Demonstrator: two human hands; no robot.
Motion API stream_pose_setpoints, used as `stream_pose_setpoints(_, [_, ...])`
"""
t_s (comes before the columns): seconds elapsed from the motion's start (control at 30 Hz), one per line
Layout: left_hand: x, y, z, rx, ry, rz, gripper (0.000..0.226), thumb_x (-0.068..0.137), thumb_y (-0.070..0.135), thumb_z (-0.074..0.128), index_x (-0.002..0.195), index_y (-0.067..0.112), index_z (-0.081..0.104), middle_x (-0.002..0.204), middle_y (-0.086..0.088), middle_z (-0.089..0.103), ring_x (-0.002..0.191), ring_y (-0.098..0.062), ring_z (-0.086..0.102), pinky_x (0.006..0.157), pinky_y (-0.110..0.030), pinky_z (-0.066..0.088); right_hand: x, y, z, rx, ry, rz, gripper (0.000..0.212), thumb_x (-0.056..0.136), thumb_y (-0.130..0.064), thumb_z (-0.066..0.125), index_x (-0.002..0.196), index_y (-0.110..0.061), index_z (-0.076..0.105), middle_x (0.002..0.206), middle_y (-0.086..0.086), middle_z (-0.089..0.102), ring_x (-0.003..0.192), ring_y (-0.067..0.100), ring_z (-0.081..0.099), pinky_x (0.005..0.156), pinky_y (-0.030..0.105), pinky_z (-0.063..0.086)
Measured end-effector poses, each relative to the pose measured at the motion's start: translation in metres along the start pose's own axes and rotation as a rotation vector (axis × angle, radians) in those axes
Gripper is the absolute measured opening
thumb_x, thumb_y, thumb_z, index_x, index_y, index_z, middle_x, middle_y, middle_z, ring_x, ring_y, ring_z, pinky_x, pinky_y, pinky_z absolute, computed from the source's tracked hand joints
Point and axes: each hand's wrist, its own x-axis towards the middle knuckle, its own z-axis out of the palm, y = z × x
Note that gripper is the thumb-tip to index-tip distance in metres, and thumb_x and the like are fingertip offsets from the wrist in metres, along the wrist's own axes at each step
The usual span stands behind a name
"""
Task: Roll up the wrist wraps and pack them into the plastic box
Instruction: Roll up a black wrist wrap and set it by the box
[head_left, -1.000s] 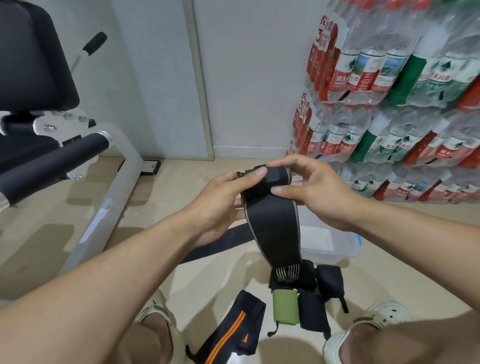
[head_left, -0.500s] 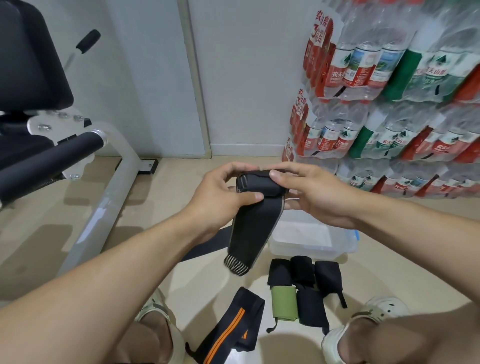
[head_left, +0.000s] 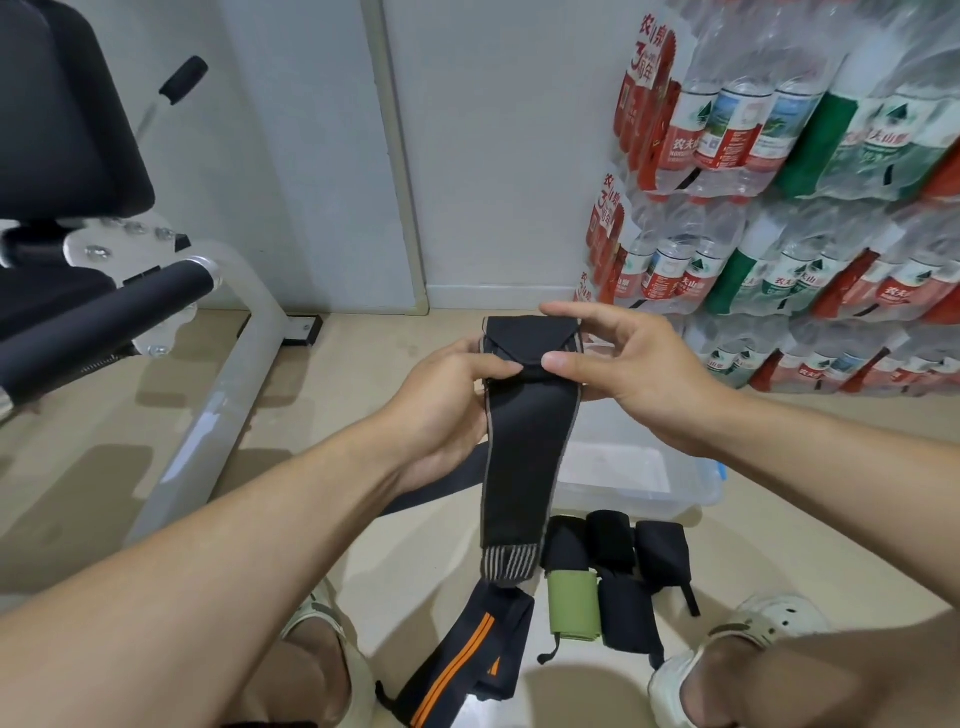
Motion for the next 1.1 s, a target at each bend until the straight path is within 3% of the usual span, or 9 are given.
stream_pose_setpoints(0.17, [-0.0016, -0.0009, 0.0029, -0.097, 0.051, -0.012, 0.037, 0.094, -0.008, 0.047, 0.130, -0.007, 0.056, 0.120, -0.027, 0.069, 0.087, -0.031, 0.074, 0.069, -0.036, 0.062, 0.0001, -0.0003, 0.0015, -0.023, 0.035, -0.053, 0.046, 0.085, -0.007, 0.078, 0.126, -0.026, 0.070, 0.115, 0.000, 0.076, 0.099, 0.020, 0.075, 0.087, 0.031, 0.062])
stream_pose_setpoints(0.27, [-0.0022, 0.0017, 0.0021, -0.061, 0.020, -0.063, 0.033, 0.100, 0.011, 0.050, 0.127, -0.005, 0.061, 0.125, -0.024, 0.067, 0.101, -0.034, 0.071, 0.083, -0.041, 0.062, -0.0004, -0.0001, 0.0018, -0.144, 0.052, -0.128, 0.042, 0.082, -0.006, 0.083, 0.115, -0.031, 0.073, 0.105, -0.008, 0.078, 0.095, 0.009, 0.072, 0.084, 0.015, 0.055])
stream_pose_setpoints(0.43, [-0.0011, 0.0026, 0.0000, -0.006, 0.092, -0.037, 0.039, 0.104, 0.024, 0.054, 0.129, -0.006, 0.061, 0.124, -0.027, 0.067, 0.116, -0.040, 0.066, 0.091, -0.045, 0.059, -0.0008, 0.0038, 0.0069, -0.194, 0.040, -0.180, 0.043, 0.075, 0.000, 0.086, 0.104, -0.031, 0.076, 0.109, -0.012, 0.075, 0.104, 0.009, 0.070, 0.086, 0.023, 0.058])
stream_pose_setpoints(0.57, [0.0005, 0.0059, -0.0037, 0.005, 0.117, -0.010, 0.038, 0.101, 0.010, 0.054, 0.131, -0.012, 0.052, 0.130, -0.031, 0.062, 0.114, -0.043, 0.066, 0.089, -0.049, 0.060, 0.0007, 0.0019, 0.0037, -0.066, -0.045, -0.080, 0.043, 0.074, -0.025, 0.085, 0.115, -0.028, 0.074, 0.114, -0.007, 0.076, 0.107, 0.010, 0.071, 0.085, 0.023, 0.057])
stream_pose_setpoints(0.67, [0.0001, 0.0082, -0.0039, 0.027, 0.102, 0.022, 0.018, 0.097, -0.002, 0.051, 0.112, -0.004, 0.061, 0.107, -0.025, 0.069, 0.098, -0.035, 0.070, 0.084, -0.042, 0.062, 0.0000, 0.0029, 0.0066, 0.049, -0.099, 0.091, 0.047, 0.081, -0.044, 0.073, 0.126, -0.030, 0.068, 0.120, 0.000, 0.073, 0.109, 0.012, 0.070, 0.087, 0.032, 0.059])
stream_pose_setpoints(0.73, [-0.0004, 0.0072, -0.0031, 0.081, 0.097, 0.053, 0.026, 0.094, -0.008, 0.049, 0.114, 0.001, 0.063, 0.097, -0.018, 0.068, 0.088, -0.027, 0.069, 0.078, -0.036, 0.062, -0.0008, 0.0030, 0.0087, 0.061, -0.105, 0.136, 0.039, 0.088, -0.039, 0.069, 0.124, -0.025, 0.069, 0.118, 0.010, 0.071, 0.097, 0.016, 0.073, 0.082, 0.033, 0.060])
stream_pose_setpoints(0.87, [-0.0006, 0.0050, -0.0013, 0.091, 0.085, 0.034, 0.034, 0.095, -0.006, 0.054, 0.126, 0.006, 0.059, 0.094, -0.014, 0.069, 0.079, -0.021, 0.070, 0.064, -0.029, 0.059, 0.0015, 0.0048, 0.0077, 0.032, -0.013, 0.067, 0.032, 0.091, -0.017, 0.073, 0.122, -0.023, 0.071, 0.119, 0.010, 0.071, 0.102, 0.026, 0.074, 0.093, 0.047, 0.060])
stream_pose_setpoints(0.97, [0.0002, 0.0045, -0.0018, 0.070, 0.068, 0.018, 0.031, 0.097, 0.007, 0.063, 0.128, 0.004, 0.059, 0.098, -0.014, 0.075, 0.084, -0.022, 0.074, 0.069, -0.030, 0.062, 0.0009, 0.0043, 0.0084, 0.021, 0.008, 0.021, 0.035, 0.089, -0.010, 0.076, 0.121, -0.023, 0.072, 0.114, 0.004, 0.075, 0.097, 0.023, 0.076, 0.089, 0.038, 0.061])
stream_pose_setpoints(1.1, [0.0000, 0.0047, -0.0047, 0.080, 0.047, -0.009, 0.025, 0.096, 0.002, 0.063, 0.120, 0.001, 0.065, 0.111, -0.021, 0.073, 0.094, -0.028, 0.073, 0.082, -0.035, 0.063, 0.0002, 0.0059, 0.0082, 0.001, 0.037, 0.015, 0.035, 0.085, -0.006, 0.080, 0.114, -0.026, 0.074, 0.104, 0.008, 0.076, 0.095, 0.025, 0.076, 0.089, 0.036, 0.062])
